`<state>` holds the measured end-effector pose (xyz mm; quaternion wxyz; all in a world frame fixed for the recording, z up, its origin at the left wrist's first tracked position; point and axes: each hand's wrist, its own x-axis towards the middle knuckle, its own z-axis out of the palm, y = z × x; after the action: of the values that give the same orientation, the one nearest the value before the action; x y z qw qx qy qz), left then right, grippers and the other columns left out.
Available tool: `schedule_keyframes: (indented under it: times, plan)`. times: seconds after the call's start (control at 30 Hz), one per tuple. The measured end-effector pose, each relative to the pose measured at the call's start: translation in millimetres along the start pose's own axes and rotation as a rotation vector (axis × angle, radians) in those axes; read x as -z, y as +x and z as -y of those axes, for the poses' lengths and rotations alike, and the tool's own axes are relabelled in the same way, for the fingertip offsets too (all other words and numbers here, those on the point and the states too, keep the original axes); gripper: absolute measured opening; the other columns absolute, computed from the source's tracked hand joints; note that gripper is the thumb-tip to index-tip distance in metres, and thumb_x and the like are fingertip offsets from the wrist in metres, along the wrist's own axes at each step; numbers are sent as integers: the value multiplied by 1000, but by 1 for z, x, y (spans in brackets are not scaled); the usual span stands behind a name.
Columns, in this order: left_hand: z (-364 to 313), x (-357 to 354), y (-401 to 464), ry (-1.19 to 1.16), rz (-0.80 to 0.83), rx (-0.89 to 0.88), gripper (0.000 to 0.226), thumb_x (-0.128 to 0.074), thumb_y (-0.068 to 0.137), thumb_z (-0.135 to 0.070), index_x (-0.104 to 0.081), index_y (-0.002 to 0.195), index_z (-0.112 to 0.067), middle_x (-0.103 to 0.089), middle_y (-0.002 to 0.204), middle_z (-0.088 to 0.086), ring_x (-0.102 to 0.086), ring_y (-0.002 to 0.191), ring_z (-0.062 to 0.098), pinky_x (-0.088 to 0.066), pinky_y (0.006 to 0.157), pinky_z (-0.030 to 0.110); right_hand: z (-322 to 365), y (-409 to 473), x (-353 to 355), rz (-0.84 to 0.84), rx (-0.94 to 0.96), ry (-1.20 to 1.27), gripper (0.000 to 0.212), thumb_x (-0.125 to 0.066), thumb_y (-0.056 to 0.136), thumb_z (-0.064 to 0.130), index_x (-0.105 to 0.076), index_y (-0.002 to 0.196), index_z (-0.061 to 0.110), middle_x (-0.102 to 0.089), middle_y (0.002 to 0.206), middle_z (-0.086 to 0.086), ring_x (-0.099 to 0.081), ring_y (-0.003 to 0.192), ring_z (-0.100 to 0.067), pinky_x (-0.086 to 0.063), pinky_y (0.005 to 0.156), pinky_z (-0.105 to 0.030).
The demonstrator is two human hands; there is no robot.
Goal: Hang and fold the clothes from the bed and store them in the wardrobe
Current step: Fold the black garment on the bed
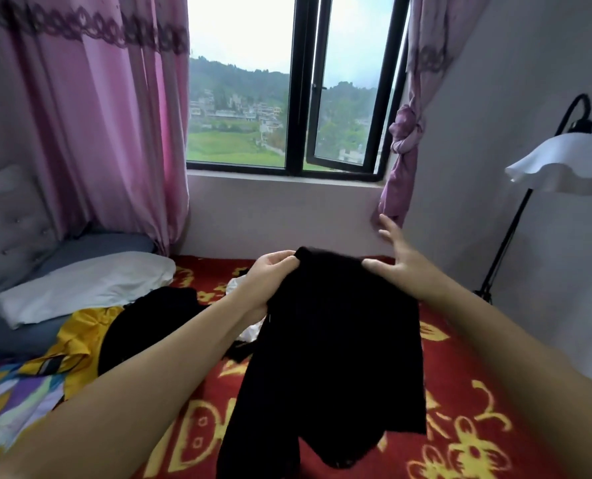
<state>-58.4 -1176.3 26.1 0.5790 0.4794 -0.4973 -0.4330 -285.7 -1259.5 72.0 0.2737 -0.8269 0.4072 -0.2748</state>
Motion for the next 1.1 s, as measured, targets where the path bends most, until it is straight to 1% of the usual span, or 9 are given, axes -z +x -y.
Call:
schedule_keyframes:
  times: [0.1,0.2,0.27,0.4,0.6,0.8,0.9,1.0,1.1]
  plan:
    - [-13,-18,3,320,96,21,19,-55,76,-18,-74,80,-19,-67,72,2,-61,65,13,-47,60,23,20,-6,-31,353,44,87,80,-70,78,53,-26,145,42,-53,126,21,-53,109,4,-39,91,-15]
    - [-6,-23,5,418,60,-34,13,-59,80,-9,-64,80,-21,-63,67,-1,-54,57,11,-43,59,27,24,-2,-54,277,41,114,5,-63,87,18,-66,87,14,-58,74,4,-53,65,-6,-42,63,-29]
    - [-4,-15,6,591,102,-63,14,-62,79,-16,-55,85,-26,-62,69,-6,-51,51,6,-40,52,24,24,2,-57,168,24,32,17,-56,84,16,-61,68,16,-55,61,4,-51,55,-9,-40,55,-30]
    - [5,0,10,948,70,-68,23,-57,76,-18,-47,94,-28,-59,75,-9,-52,59,4,-39,53,23,34,16,-53,-69,125,-284,13,-53,85,25,-61,84,14,-64,81,-1,-60,76,-19,-50,67,-32]
    - [14,51,23,966,-183,141,18,-57,76,-5,-51,86,-19,-61,84,6,-57,76,25,-45,63,30,26,32,-14,-186,136,-467,25,-58,83,40,-61,99,21,-67,93,-4,-61,84,-25,-47,67,-33]
    - [-7,106,32,728,-256,174,39,-39,77,14,-63,64,-14,-50,46,-3,-44,40,13,-28,36,13,1,34,32,-150,-30,-910,23,-57,82,44,-58,97,27,-65,96,-2,-60,92,-28,-35,66,-30]
    - [-34,101,35,561,-196,163,36,-40,78,12,-59,59,-12,-41,40,-4,-34,30,8,-22,34,10,2,40,43,-51,-84,-737,11,-53,81,18,-64,83,18,-64,85,-2,-58,81,-24,-40,63,-30]
    - [-58,98,37,494,-127,136,31,-41,79,8,-56,65,-15,-40,48,-3,-35,37,9,-26,37,14,5,42,56,77,-115,-266,27,-43,75,-4,-62,64,12,-53,62,-3,-45,62,-18,-32,57,-29]
    - [-66,99,36,410,-157,91,23,-48,84,-3,-56,69,-18,-43,53,-7,-42,47,8,-34,46,19,1,39,61,106,-85,115,36,-40,78,-11,-64,68,14,-46,64,-8,-40,56,-17,-29,52,-26]
